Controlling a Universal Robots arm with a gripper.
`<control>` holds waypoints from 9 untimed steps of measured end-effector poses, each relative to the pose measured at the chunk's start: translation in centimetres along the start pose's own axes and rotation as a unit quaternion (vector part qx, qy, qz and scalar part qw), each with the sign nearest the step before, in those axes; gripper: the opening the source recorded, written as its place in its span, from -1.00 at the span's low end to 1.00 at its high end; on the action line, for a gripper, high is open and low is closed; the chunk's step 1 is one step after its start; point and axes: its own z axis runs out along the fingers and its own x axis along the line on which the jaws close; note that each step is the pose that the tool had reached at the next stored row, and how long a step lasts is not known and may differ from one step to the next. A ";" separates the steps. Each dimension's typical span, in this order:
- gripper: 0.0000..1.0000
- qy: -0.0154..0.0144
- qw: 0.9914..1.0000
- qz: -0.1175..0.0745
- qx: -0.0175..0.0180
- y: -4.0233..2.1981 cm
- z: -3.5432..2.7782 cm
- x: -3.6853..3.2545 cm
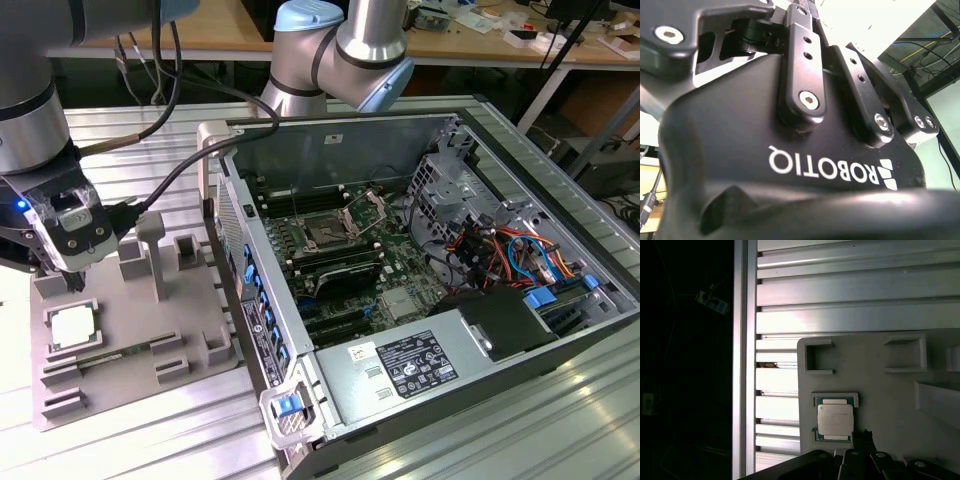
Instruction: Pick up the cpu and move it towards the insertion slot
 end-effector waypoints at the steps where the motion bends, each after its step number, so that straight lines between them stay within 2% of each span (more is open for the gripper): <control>1: -0.79 0.000 1.000 0.000 0.000 0.00 0.02 0.00; 9: -0.79 0.000 1.000 0.000 0.000 0.00 0.14 0.00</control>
